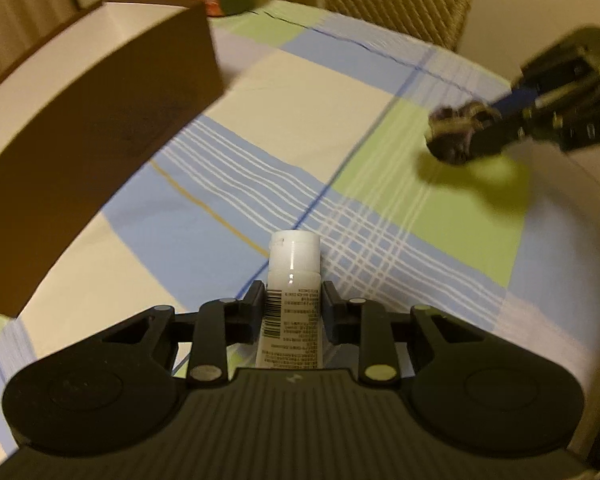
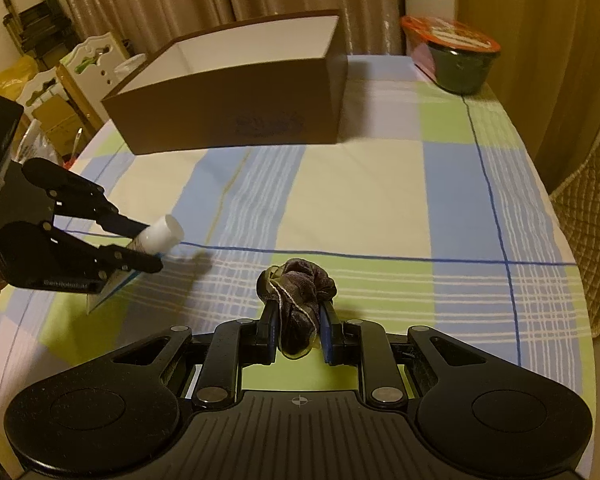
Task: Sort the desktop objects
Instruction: 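Carry the scrunchie and lotion tube up over the box with both tools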
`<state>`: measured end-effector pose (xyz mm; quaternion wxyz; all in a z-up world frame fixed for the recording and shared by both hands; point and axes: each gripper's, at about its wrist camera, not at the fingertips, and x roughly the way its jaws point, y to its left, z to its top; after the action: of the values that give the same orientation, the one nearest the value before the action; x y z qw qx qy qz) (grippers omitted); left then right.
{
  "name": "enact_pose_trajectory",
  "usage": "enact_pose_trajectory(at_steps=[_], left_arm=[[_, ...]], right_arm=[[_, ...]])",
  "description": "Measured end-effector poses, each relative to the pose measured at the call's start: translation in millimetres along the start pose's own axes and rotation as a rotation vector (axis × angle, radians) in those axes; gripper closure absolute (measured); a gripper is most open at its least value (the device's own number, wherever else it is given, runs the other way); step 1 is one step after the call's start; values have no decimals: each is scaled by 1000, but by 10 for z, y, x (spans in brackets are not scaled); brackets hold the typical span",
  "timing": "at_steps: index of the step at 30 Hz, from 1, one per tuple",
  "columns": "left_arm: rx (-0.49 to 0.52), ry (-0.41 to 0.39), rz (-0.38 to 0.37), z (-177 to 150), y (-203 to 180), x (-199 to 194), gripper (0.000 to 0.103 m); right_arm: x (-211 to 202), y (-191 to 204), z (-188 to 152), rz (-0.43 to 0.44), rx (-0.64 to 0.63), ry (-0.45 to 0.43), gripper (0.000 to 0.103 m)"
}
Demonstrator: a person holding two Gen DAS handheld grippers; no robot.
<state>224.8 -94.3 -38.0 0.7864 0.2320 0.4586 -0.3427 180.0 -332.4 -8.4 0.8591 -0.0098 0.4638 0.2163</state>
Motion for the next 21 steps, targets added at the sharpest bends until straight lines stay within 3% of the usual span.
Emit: enact_pose_trajectory(at_steps=[12,21], left_arm=[[-265,-66,110,-190,154,-543,78],[-360,-98,184,-390,193,-846,78]], right_arm=[[-12,384,126,52,-81,-29,84],[-30,668,213,84,-142,-51,84]])
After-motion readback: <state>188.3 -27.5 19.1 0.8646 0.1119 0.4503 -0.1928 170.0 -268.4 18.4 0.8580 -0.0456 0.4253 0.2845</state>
